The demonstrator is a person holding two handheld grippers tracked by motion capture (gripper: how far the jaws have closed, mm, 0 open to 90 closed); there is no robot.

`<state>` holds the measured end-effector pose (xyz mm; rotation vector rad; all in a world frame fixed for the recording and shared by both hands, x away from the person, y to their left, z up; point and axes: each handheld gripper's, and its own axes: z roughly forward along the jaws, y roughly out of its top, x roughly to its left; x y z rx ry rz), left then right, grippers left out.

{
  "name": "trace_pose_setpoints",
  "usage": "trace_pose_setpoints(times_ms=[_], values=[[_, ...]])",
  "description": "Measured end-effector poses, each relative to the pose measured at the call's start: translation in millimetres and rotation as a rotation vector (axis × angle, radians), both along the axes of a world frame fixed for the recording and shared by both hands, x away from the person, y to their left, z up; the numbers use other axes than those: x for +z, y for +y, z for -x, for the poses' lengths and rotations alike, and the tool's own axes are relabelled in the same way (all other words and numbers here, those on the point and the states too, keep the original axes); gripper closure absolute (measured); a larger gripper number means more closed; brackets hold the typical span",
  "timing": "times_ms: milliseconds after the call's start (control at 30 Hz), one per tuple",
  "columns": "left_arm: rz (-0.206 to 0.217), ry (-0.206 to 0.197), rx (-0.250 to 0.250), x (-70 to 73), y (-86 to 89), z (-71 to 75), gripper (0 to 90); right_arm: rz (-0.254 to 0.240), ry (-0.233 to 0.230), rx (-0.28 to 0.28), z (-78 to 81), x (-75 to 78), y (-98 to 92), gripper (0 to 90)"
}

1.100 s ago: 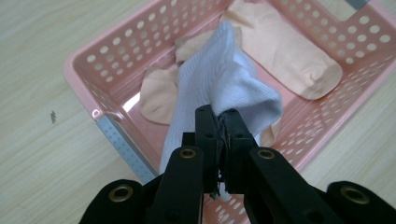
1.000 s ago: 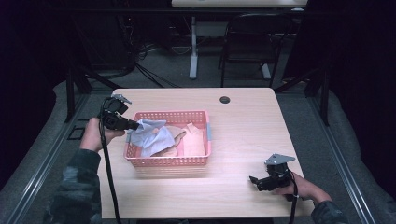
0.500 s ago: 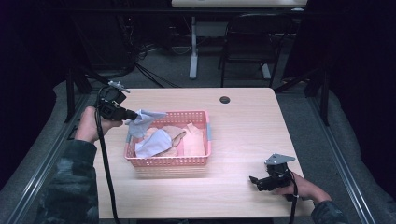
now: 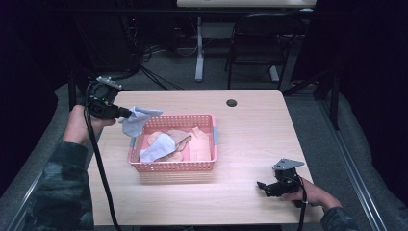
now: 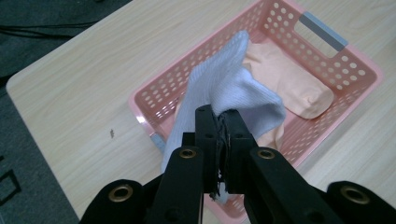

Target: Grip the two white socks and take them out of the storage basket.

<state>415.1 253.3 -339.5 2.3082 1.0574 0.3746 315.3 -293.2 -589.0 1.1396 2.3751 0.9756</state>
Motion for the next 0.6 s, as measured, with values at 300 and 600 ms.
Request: trace_pose_setpoints(times_ms=[300, 600], values=[[0.003, -0.020, 0.052, 7.4, 22.4, 6.2, 86.9, 0.000, 0.000, 0.000, 0.0, 0.0, 0.0, 0.0], [-0.008, -0.016, 0.107, 7.1, 47.0, 13.3, 86.8, 0.000, 0.001, 0.000, 0.0, 0.0, 0.0, 0.0]])
